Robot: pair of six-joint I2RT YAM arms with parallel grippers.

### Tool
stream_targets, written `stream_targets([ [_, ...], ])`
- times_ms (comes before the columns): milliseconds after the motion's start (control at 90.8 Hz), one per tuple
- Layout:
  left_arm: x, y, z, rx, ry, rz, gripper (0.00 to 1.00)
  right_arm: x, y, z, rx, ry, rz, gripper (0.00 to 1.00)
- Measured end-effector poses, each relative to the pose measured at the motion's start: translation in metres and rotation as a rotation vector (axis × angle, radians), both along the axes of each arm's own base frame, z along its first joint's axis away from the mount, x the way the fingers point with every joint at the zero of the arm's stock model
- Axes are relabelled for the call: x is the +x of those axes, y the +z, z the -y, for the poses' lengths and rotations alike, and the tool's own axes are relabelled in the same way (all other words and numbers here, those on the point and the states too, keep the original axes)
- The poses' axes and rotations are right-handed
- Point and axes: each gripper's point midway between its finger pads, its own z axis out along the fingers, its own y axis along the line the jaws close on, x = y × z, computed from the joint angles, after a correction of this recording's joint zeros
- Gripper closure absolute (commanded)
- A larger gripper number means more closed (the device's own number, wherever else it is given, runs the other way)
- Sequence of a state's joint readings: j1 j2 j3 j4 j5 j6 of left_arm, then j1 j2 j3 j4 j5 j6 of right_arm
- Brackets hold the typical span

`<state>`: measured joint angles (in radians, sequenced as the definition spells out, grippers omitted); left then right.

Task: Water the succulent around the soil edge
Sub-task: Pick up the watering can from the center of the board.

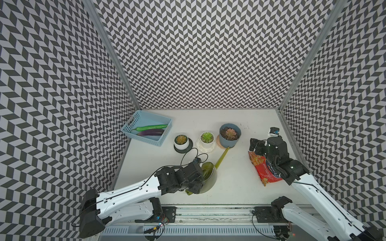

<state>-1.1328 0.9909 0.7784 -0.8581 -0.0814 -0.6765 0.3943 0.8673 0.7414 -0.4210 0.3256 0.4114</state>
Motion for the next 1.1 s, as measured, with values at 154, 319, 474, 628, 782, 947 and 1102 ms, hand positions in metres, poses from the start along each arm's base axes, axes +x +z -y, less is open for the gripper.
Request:
stream_targets([
  [154,-0.015,-0.011,-0.009,0.024,-0.004,-0.041,0.39,-0.001,-0.003,0.0,-0.003,0.0,-0.006,0.0],
  [319,-0.02,-0.013,-0.015,0.047,0.001,-0.052,0.42,0.0,-0.002,0.0,-0.001,-0.001,-0.002,0.0],
  [474,-0.014,-0.017,-0.018,0.086,0.018,-0.027,0.47,0.0,-0.002,0.0,-0.002,0.0,-0.001,0.0],
  [628,-0.007,-0.017,-0.015,0.089,0.03,0.005,0.6,0.0,-0.002,0.001,-0.011,-0.002,0.0,0.01],
  [782,0.0,-0.012,-0.013,0.065,0.058,0.038,0.75,0.0,0.0,0.003,-0.015,-0.009,0.008,0.0],
  [947,0.0,-0.008,-0.015,0.059,0.061,0.046,0.84,-0.001,0.001,0.004,-0.015,-0.011,0.012,0.01],
  [1102,-0.003,0.009,-0.007,0.028,0.014,0.043,0.94,-0.001,0.001,0.004,-0.012,-0.013,0.012,0.0],
])
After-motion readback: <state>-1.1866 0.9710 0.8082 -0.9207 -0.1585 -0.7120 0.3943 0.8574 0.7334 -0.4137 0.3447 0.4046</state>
